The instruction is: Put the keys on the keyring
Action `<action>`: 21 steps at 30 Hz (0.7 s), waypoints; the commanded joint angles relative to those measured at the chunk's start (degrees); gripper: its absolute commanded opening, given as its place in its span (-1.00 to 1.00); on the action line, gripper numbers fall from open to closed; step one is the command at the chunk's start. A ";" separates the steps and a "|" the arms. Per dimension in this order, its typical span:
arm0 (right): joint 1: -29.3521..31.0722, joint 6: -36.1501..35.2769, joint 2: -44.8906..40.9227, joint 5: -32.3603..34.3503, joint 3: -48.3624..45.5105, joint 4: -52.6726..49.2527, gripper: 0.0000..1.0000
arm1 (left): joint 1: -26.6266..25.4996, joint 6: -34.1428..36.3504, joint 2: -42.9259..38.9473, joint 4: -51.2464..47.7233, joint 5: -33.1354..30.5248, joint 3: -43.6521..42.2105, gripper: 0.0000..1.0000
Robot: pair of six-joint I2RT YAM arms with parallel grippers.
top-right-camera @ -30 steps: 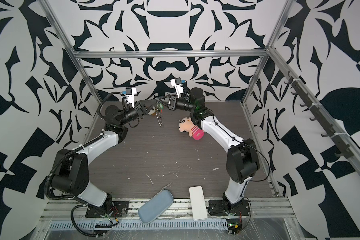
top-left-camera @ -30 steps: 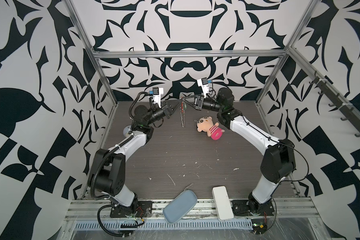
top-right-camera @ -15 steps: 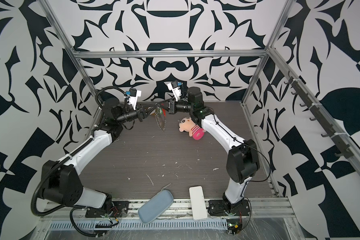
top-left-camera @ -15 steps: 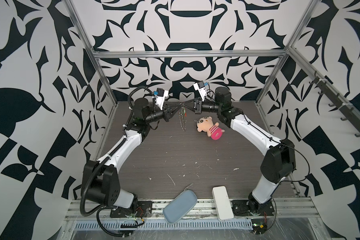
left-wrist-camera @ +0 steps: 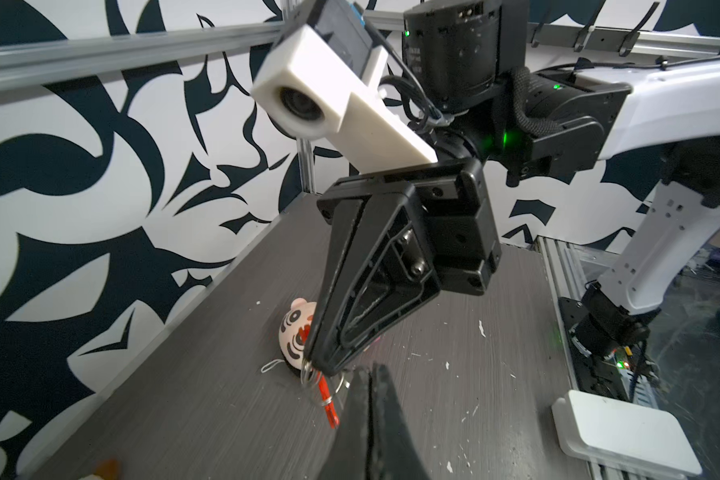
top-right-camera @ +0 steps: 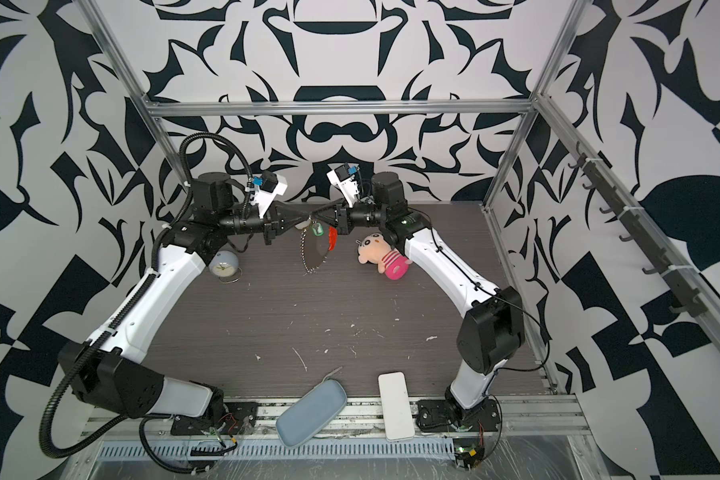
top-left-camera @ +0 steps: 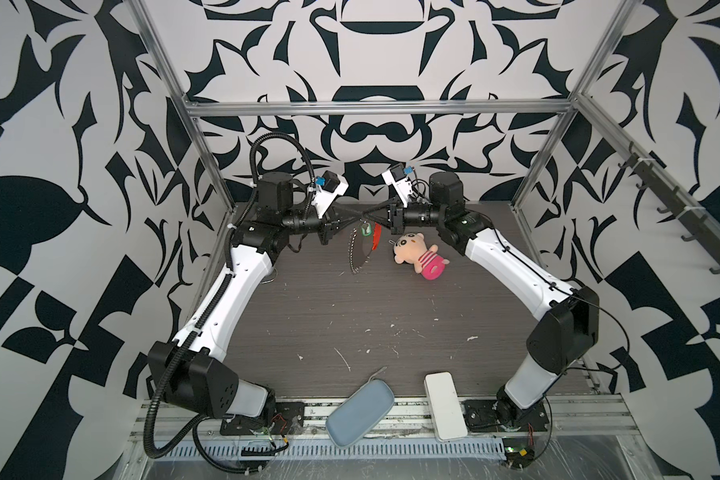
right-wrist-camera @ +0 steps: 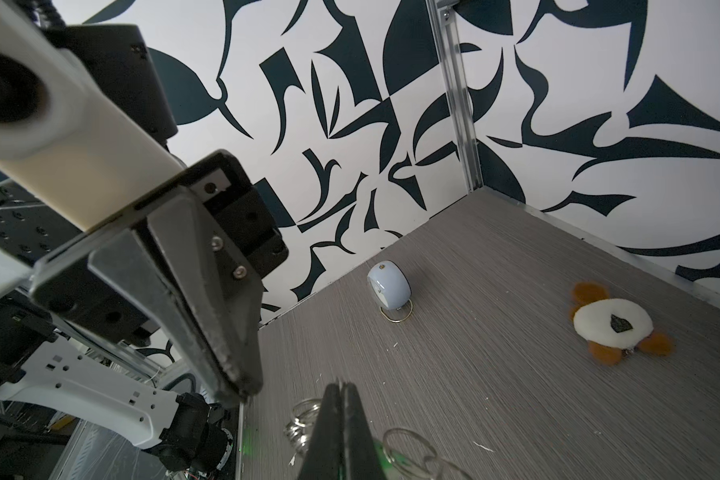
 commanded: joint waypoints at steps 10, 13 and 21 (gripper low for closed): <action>0.86 -0.03 -2.99 -1.63 -0.07 5.42 -1.00 | 4.77 -6.99 2.65 1.24 9.50 0.94 -0.92; 0.97 0.26 -2.64 -1.81 0.12 5.74 -1.00 | 4.74 -7.67 2.74 2.62 11.05 0.45 -0.91; 1.47 2.00 -2.16 -2.73 1.00 7.66 -1.00 | 4.69 -9.88 3.83 3.86 14.62 0.18 -0.87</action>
